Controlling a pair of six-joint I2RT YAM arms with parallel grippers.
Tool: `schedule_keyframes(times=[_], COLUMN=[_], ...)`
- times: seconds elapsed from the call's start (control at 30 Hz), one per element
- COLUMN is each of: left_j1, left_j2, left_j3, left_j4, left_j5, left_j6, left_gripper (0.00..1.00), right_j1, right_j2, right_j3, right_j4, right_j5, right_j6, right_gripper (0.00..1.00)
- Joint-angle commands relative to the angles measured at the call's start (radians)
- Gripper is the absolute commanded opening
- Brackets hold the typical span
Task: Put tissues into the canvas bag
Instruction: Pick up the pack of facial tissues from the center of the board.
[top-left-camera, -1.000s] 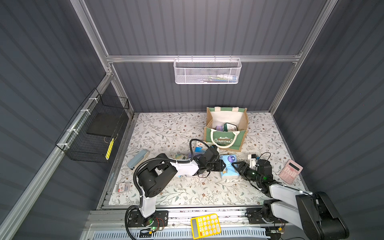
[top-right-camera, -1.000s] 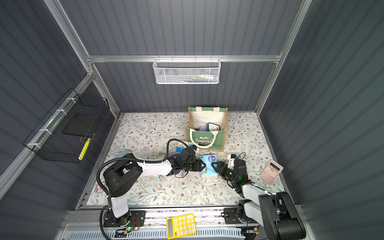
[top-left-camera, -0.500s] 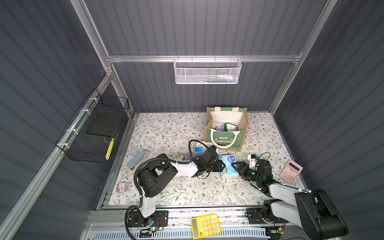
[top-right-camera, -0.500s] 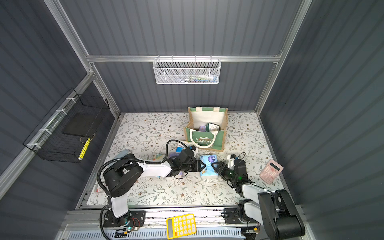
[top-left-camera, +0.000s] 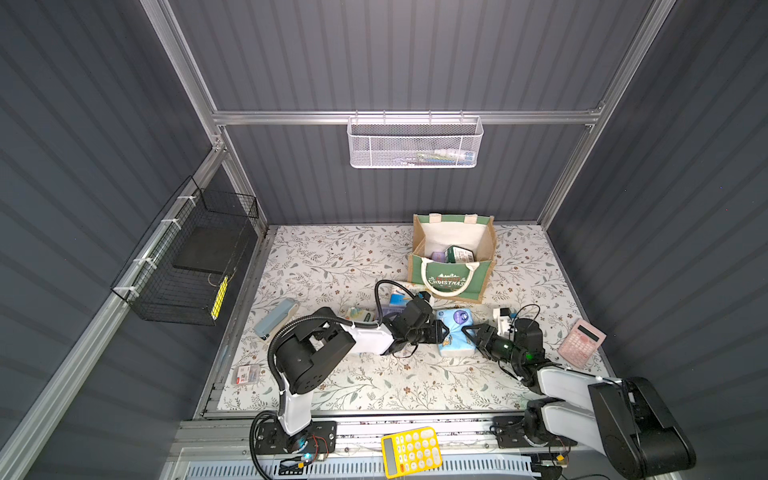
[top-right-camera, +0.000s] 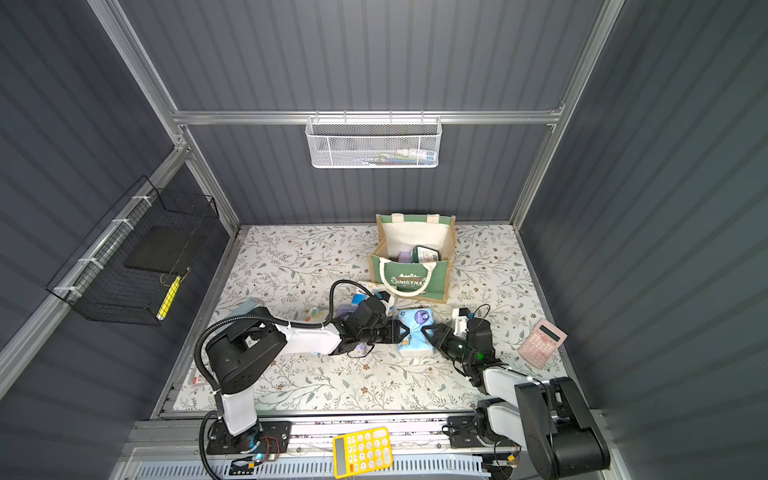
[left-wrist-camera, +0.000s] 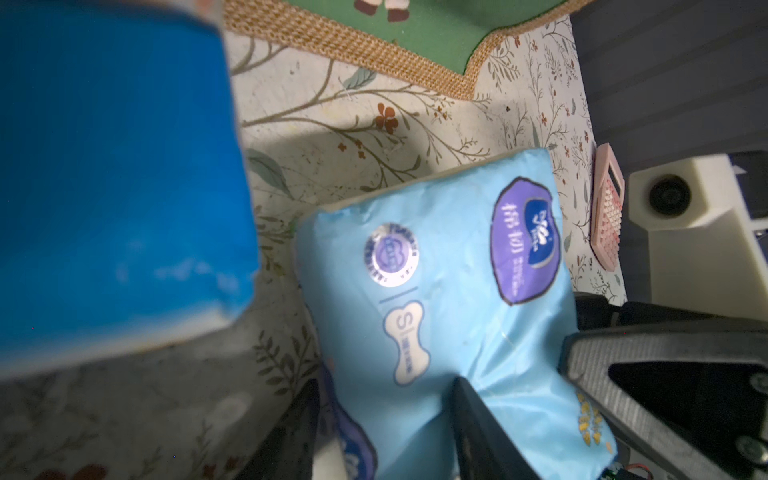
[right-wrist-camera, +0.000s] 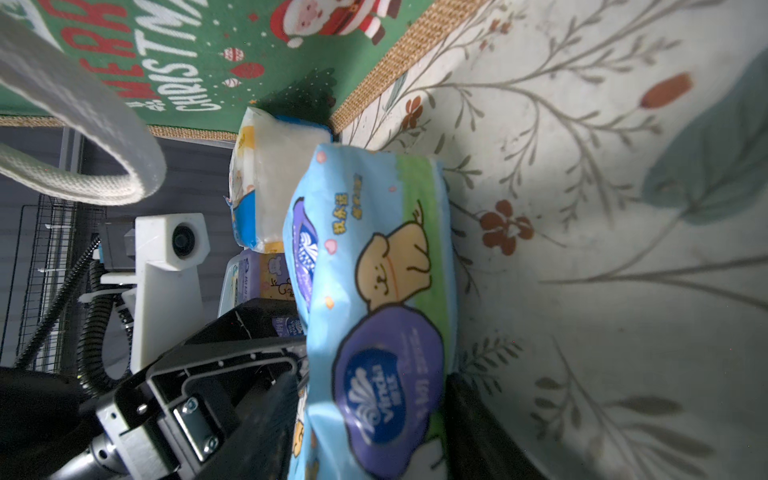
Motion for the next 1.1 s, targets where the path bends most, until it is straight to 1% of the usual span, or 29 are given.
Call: schedule_keyframes(times=[0.0,0.3,0.57,0.87,0.93,1.07], left_j1=[0.006,0.005,0.005,0.006,0.006,0.006], left_j2=[0.033,0.027,0.004,-0.046,-0.066,-0.111], left_j3=[-0.04,-0.045,-0.066,-0.09,-0.099,-0.111], left_j4=[-0.097,-0.051,-0.016,0.022,0.03,0.025], left_j5=[-0.016,0.011,0.021,0.017,0.007,-0.02], left_j6=[0.003,-0.003,-0.005,-0.002,0.001,0.011], left_gripper=[0.52,0.54,0.57,0.61,0.64,0.76], right_j1=[0.02,0.038,0.038,0.034,0.031,0.004], right_j2=[-0.011,0.0,-0.018,-0.059,-0.062,-0.108], right_j3=[0.001,0.006,0.001,0.001,0.005,0.009], right_j4=[0.065,0.095,0.11,0.097,0.088,0.046], right_j5=[-0.07,-0.07,-0.056,-0.038,-0.04,-0.042], right_j6=[0.012,0.007,0.01,0.017,0.02,0.023], right_gripper=[0.58,0.52,0.42,0.35,0.34,0.32])
